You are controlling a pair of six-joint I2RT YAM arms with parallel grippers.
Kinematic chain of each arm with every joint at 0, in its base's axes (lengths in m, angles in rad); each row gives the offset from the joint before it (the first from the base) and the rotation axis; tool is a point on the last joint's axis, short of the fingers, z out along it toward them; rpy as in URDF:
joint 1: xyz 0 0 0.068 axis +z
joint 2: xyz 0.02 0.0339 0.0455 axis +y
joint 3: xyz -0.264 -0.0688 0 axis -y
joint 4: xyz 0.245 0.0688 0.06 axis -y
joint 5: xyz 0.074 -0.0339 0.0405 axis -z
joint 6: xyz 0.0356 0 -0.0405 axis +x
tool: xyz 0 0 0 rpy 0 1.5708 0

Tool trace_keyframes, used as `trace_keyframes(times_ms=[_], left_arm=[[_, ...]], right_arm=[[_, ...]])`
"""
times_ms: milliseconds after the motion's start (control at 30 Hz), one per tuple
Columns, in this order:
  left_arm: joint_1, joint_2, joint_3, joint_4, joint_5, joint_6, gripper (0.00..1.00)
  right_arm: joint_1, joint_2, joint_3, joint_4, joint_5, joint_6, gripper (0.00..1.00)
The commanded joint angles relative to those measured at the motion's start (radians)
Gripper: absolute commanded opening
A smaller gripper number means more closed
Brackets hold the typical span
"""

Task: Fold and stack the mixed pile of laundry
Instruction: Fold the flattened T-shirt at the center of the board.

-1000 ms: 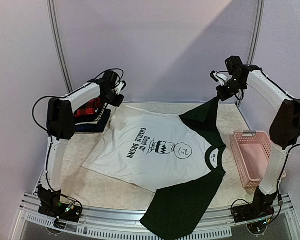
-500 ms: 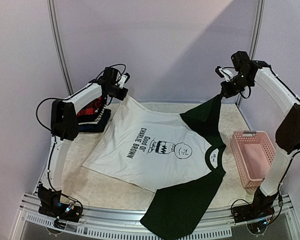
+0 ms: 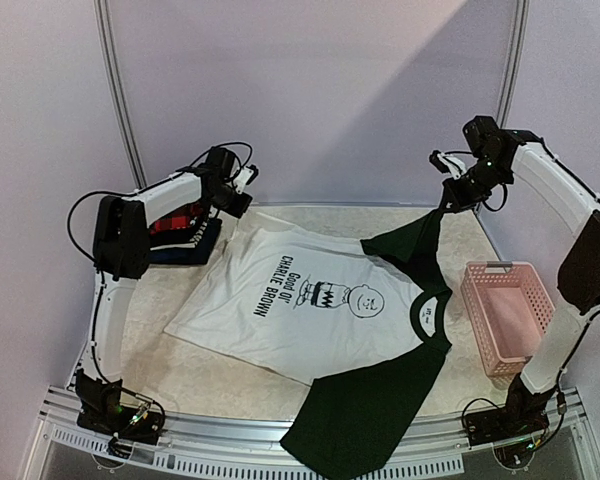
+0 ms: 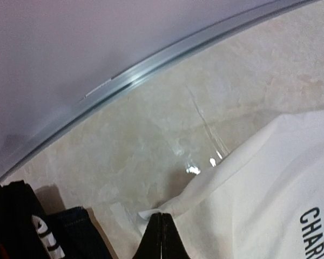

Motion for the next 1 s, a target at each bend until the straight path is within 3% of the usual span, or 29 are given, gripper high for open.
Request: trace_keyframes(times_ms=[0, 400, 567, 967], left_arm=[[0.002, -0.164, -0.127, -0.029, -0.015, 0.047, 0.0], [0.007, -0.329, -0.326, -0.07, -0.042, 0.194, 0.0], [0.017, -0.395, -0.446, 0.003, -0.099, 0.309, 0.0], [0.024, -0.422, -0.517, 0.04, -0.135, 0.437, 0.0]], right_arm=[[-0.005, -0.075, -0.062, 0.003, -0.067, 0.017, 0.0], [-0.004, -0.18, -0.218, 0.03, -0.282, 0.097, 0.0], [-0.004, -0.251, -0.295, 0.053, -0.393, 0.12, 0.0], [0.008, -0.355, -0.476, 0.119, -0.544, 0.139, 0.0]])
